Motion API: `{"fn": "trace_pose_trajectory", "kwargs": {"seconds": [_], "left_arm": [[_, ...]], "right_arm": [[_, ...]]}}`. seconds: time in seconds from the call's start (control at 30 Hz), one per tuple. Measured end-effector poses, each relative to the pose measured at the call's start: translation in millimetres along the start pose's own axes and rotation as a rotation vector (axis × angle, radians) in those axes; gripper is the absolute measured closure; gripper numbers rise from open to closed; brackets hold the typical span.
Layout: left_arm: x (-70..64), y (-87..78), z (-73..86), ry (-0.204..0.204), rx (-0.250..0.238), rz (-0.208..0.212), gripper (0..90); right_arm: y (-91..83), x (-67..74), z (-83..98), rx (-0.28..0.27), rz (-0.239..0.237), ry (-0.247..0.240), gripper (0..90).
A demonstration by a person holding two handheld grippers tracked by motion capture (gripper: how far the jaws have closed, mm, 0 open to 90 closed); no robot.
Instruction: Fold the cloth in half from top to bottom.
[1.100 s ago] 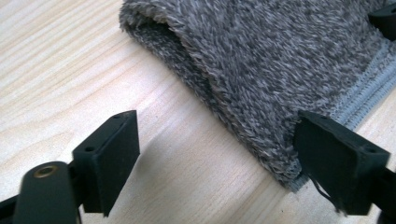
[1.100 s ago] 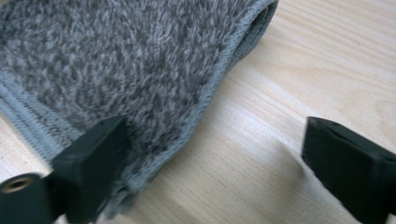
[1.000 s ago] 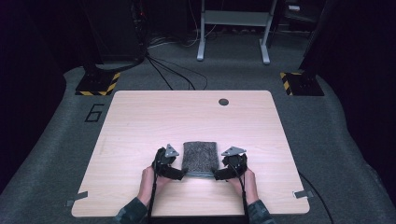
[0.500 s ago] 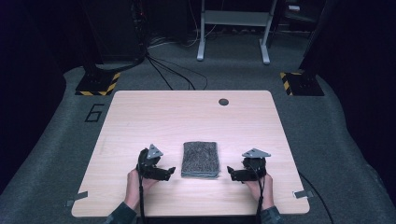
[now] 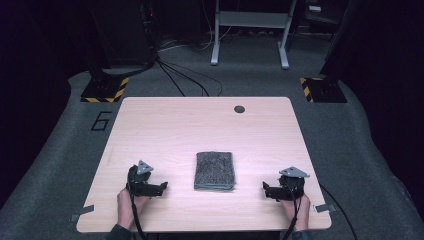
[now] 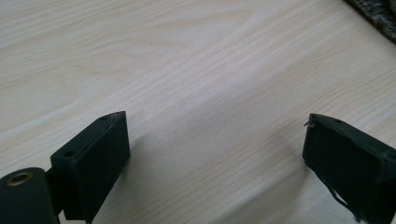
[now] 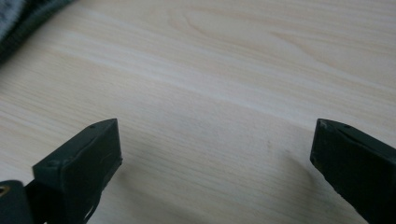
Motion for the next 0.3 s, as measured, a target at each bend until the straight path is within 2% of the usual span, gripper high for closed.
{"fn": "trace_pose_trajectory", "kwargs": {"seconds": [0.07,0.13,0.17,0.3], "left_arm": [[1.9,-0.2,2.4,-0.016,-0.021,-0.006,7.2],[2.8,-0.3,3.5,-0.013,-0.028,-0.012,7.3],[3.0,-0.1,5.6,-0.015,-0.046,-0.023,7.3],[1.9,0.5,5.5,-0.014,-0.043,-0.025,6.2]], "right_arm": [[2.8,-0.5,1.1,0.034,-0.006,0.005,0.0],[2.4,-0.8,1.7,0.036,-0.013,-0.004,0.0],[2.0,-0.4,2.3,0.037,-0.018,-0.011,0.0],[2.4,-0.4,2.0,0.036,-0.015,-0.009,0.0]]}}
Point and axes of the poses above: each handheld gripper's, and its own axes: y roughly forward along the jaws, z roughly out of its underside, x roughly to its left, the point moved 4 cm from there along y, roughly forward along the jaws, and after that the axes turned 9 degrees about x, right-handed, at the moved point
